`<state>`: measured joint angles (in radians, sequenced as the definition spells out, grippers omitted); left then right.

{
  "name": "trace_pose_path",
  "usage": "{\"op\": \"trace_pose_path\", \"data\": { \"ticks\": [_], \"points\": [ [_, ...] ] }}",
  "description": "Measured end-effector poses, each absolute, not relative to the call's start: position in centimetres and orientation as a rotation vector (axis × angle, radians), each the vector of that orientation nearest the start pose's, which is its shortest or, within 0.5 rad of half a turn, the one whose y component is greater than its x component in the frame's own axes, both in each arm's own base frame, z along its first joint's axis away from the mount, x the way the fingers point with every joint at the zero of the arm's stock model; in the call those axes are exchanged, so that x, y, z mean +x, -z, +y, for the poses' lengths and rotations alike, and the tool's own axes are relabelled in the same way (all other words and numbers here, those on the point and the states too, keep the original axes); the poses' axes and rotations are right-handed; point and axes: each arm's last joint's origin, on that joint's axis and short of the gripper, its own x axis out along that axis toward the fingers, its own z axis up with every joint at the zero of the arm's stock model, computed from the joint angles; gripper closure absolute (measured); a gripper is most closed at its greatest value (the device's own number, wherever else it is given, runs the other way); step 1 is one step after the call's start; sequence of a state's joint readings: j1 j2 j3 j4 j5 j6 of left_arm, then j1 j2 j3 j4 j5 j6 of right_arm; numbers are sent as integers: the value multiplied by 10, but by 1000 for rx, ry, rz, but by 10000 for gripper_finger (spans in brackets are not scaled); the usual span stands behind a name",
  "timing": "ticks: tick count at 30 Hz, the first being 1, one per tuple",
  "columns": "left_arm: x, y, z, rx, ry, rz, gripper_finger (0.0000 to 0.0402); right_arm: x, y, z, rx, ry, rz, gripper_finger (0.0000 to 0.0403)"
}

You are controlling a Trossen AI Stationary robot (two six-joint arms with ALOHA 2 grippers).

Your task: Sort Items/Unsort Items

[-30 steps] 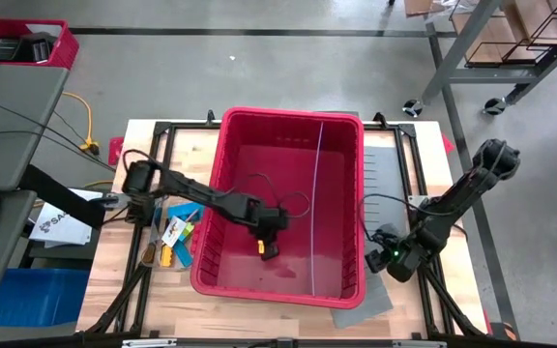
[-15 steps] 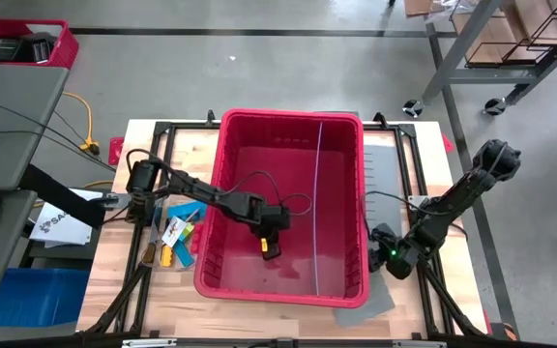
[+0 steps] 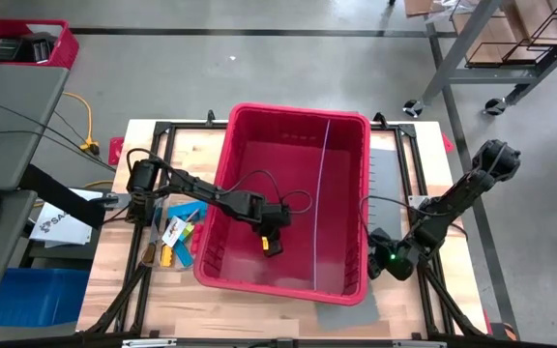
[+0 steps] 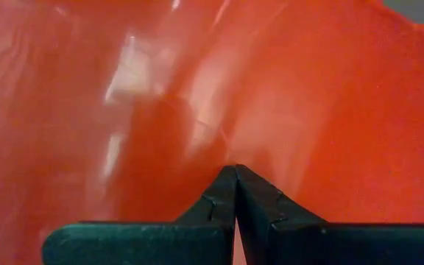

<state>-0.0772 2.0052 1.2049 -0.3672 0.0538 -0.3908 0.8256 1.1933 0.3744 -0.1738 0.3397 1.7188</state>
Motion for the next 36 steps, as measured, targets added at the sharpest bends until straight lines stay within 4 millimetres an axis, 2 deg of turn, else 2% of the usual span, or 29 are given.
{"op": "trace_pose_path", "data": {
  "ticks": [4,10,17,21,29,36],
  "points": [
    [381,-125,-27,-338,-123,1163,398,135,-133,132,1043,331,894,394],
    [376,-145,-13,-333,-183,1147,378,137,-136,135,1070,285,889,401],
    [354,-177,0,-319,-222,1218,332,139,-145,139,1106,178,930,402],
    [340,-191,7,-299,-283,1261,300,137,-153,139,1050,205,1017,402],
    [325,-212,23,-413,-376,1248,253,137,-192,144,979,213,1140,403],
    [313,-249,41,-487,-414,1069,238,135,-242,143,900,293,1233,403]
  ]
}}
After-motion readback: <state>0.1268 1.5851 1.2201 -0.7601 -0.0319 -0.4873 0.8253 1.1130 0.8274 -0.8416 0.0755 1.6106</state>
